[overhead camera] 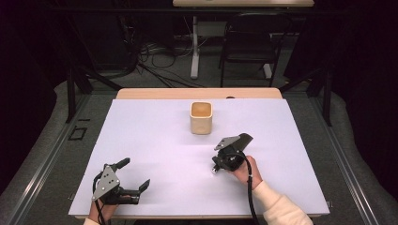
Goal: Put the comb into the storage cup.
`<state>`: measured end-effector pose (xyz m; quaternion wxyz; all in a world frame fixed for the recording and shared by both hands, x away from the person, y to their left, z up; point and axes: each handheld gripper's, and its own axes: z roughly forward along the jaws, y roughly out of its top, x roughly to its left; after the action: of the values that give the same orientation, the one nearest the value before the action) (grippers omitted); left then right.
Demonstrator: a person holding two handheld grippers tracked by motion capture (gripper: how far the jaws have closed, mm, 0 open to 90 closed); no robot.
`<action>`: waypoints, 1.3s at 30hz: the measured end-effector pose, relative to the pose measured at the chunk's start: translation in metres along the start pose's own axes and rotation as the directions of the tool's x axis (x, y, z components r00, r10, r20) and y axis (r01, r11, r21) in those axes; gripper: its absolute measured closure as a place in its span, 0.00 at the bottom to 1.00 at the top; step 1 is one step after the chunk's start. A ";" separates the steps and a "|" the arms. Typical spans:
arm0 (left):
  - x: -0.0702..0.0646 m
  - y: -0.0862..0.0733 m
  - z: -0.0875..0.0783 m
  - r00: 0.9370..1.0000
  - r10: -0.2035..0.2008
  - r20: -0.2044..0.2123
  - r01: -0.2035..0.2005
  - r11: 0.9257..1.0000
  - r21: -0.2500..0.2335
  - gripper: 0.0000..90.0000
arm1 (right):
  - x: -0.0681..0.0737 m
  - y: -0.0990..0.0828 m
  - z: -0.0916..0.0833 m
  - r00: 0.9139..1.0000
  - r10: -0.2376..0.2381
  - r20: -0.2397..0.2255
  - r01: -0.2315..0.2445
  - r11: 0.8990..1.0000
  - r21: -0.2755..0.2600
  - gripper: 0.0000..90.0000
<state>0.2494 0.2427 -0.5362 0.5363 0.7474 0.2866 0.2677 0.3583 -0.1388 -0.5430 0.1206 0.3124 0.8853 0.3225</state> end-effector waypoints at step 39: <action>0.001 0.000 -0.001 1.000 0.006 -0.004 -0.006 1.000 0.002 0.00 | -0.007 -0.026 -0.026 1.000 0.026 0.003 -0.026 0.998 0.056 1.00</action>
<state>0.2492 0.2441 -0.5360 0.5344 0.7482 0.2855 0.2705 0.3401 -0.1717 -0.5399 0.1088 0.3275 0.8897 0.2989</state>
